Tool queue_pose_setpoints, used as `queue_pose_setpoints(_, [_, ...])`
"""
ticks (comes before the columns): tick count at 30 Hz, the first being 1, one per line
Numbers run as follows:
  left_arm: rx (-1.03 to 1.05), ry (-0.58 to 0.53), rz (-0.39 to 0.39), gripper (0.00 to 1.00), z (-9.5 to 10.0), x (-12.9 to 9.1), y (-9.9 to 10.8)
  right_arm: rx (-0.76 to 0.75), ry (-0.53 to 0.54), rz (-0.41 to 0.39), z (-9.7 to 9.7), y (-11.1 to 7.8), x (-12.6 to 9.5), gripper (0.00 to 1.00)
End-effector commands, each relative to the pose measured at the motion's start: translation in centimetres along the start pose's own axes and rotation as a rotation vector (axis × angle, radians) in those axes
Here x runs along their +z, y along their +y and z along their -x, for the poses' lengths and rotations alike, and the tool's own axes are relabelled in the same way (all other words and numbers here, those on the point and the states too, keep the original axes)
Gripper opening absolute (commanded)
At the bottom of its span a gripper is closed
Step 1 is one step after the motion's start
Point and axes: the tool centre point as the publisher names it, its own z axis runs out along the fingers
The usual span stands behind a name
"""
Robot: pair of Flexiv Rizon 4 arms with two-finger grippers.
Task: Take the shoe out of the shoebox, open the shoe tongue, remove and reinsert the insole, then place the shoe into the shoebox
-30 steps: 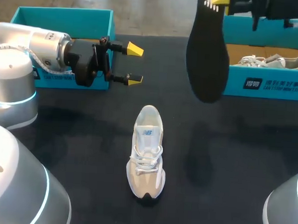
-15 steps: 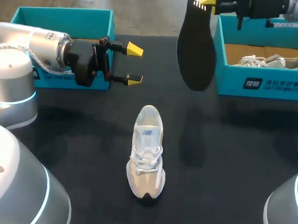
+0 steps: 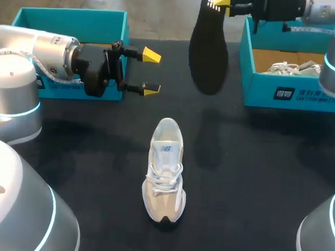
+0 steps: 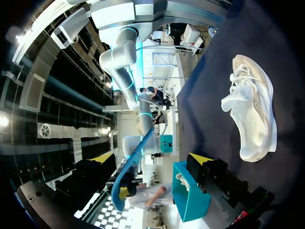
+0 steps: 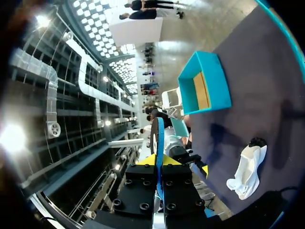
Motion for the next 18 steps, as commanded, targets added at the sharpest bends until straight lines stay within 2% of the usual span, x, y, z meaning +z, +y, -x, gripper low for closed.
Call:
queue_pose_setpoints(1, [0.003, -0.002, 0.002, 1.0, -0.1, 0.1, 0.0, 0.0, 0.01, 0.003, 0.3, 0.0, 0.5, 0.0])
queue_pose_setpoints(12, [0.003, -0.002, 0.002, 1.0, -0.1, 0.1, 0.0, 0.0, 0.01, 0.003, 0.3, 0.0, 0.5, 0.0])
queue_pose_setpoints(14, [0.003, -0.002, 0.002, 1.0, -0.1, 0.1, 0.0, 0.036, 0.035, 0.034, 0.5, -0.5, 0.9, 0.0])
queue_pose_setpoints(18, [0.003, -0.002, 0.002, 1.0, -0.1, 0.1, 0.0, 0.081, -0.004, 0.086, 0.6, -1.3, 2.1, 0.0])
